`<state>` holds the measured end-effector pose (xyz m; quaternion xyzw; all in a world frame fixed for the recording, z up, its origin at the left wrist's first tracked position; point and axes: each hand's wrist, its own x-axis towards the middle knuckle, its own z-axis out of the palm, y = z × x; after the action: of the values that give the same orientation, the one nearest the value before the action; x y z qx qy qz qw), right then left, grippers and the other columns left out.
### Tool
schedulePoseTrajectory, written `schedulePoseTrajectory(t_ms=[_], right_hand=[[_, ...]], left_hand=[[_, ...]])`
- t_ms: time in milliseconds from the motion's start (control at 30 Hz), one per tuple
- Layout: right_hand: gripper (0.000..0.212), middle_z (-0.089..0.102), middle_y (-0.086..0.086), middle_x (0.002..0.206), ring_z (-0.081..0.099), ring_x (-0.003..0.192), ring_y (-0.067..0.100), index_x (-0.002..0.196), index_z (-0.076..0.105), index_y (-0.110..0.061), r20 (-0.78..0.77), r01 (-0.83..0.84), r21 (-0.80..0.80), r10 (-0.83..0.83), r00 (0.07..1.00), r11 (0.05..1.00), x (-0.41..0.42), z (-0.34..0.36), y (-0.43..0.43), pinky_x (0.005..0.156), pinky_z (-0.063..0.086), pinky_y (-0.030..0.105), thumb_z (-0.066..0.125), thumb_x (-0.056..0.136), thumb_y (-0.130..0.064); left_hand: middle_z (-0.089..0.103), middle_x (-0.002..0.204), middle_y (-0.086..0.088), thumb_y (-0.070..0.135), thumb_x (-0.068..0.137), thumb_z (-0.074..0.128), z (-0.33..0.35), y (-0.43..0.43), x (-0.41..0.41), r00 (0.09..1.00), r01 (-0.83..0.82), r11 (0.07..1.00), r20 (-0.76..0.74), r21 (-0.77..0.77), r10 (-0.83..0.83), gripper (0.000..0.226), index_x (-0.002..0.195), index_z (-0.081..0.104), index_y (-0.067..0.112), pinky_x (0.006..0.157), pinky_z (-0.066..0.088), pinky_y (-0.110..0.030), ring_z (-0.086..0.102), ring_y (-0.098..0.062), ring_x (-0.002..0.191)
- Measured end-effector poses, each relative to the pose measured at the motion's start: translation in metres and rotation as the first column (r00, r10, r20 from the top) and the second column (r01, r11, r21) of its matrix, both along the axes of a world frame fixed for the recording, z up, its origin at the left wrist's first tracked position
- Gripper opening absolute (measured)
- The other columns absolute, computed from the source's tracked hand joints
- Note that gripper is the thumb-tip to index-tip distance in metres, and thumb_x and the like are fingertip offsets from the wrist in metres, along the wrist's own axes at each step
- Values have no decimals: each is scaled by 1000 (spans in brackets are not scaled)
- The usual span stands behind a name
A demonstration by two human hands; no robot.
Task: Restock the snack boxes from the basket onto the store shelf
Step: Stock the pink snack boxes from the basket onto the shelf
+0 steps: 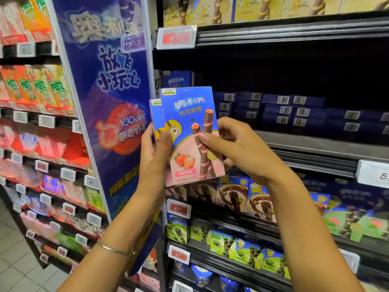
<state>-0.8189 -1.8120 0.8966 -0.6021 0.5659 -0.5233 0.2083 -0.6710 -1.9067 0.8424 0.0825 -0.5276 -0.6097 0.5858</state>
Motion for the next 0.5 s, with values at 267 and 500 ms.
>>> schedulePoseTrajectory(t_ms=[267, 500], right_hand=[[23, 78, 2, 89, 77, 83, 22, 111, 65, -11, 153, 22, -25, -18, 988, 999, -27, 14, 5, 61, 61, 38, 67, 97, -29], [21, 74, 0, 81, 77, 79, 21, 94, 63, -12, 241, 389, -139, -350, 905, 911, -81, 25, -16, 66, 64, 47, 73, 93, -31]], left_hand=[[64, 139, -20, 36, 101, 58, 9, -20, -6, 998, -47, 999, 41, 6, 47, 59, 146, 44, 1, 104, 48, -71, 64, -43, 125], [68, 133, -16, 44, 95, 64, 15, -29, -4, 995, -93, 994, 20, -55, 94, 67, 145, 45, 3, 97, 57, -58, 69, -38, 116]])
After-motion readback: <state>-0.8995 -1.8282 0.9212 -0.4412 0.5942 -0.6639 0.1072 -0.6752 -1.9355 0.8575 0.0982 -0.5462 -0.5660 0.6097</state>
